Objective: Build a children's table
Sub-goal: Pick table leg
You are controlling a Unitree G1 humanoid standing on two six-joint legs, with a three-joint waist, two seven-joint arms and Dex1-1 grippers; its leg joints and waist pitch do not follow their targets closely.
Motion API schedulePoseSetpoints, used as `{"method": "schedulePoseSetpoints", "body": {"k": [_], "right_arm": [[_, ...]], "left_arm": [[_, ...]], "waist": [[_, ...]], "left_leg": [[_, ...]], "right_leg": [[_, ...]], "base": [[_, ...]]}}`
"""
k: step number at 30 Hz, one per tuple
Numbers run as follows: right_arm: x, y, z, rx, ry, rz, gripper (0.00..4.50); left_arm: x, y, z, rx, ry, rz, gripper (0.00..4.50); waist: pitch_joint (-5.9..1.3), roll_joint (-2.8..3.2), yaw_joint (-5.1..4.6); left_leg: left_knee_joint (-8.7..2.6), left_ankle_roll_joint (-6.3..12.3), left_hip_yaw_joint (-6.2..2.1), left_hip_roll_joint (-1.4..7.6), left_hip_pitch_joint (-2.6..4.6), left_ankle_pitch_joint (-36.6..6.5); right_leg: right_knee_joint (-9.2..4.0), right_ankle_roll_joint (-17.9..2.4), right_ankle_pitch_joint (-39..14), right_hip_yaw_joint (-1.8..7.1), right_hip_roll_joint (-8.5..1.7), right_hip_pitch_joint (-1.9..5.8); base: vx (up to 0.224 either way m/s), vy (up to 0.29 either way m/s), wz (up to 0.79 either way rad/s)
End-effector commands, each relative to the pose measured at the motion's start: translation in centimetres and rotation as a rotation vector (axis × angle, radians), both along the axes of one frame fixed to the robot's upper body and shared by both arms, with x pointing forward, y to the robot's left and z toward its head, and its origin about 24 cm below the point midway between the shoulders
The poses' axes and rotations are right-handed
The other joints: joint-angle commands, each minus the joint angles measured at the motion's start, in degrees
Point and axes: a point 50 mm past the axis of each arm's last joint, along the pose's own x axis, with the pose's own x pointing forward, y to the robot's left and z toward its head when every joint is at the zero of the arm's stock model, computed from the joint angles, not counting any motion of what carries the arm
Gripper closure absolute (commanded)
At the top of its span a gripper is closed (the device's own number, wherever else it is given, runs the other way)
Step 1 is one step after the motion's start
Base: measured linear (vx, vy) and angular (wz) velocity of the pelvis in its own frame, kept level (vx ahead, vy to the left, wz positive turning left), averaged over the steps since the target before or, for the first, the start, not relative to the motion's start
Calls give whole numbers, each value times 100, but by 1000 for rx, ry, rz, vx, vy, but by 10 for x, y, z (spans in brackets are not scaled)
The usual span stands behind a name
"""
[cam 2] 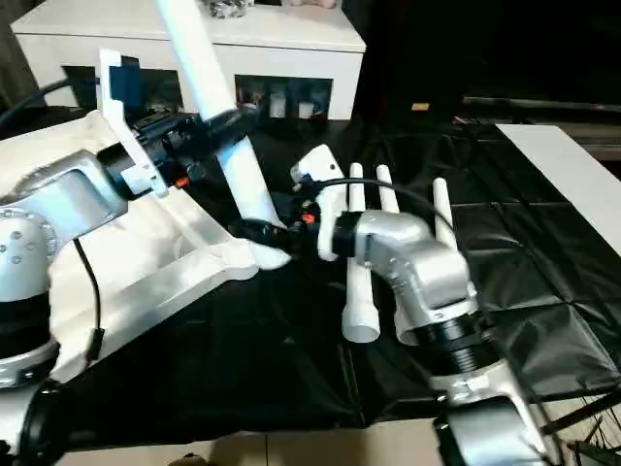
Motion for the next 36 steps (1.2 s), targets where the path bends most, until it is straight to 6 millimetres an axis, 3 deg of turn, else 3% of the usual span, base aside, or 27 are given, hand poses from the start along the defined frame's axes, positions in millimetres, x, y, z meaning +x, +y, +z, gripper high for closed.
{"method": "schedulePoseSetpoints", "body": {"k": [1,9,19,36], "right_arm": [[0,-7,10,-8,-25,22,117],[-8,-10,12,-46,14,138,117],[-11,-8,0,-75,85,187,117],[-12,-3,0,-81,89,234,117]], "left_arm": [[-5,-8,-2,55,-3,-89,266],[-3,-8,-5,150,-30,-110,266],[-4,-12,3,105,-56,-172,266],[-11,-12,0,141,-63,-256,266]], "waist": [[-397,109,2],[-404,108,-5],[-408,98,7],[-412,97,8]], "left_leg": [[-403,-409,-21,85,153,-1080],[-390,-379,-12,90,151,-962],[-381,-360,-9,90,146,-940],[-383,-368,-10,94,148,-935]], "right_leg": [[-409,-1075,-192,138,-292,237],[-386,-1159,-73,137,-293,236],[-376,-1274,-27,135,-306,242],[-370,-1264,-14,134,-304,244]], "base": [[0,0,0],[0,0,0],[0,0,0],[0,0,0]]}}
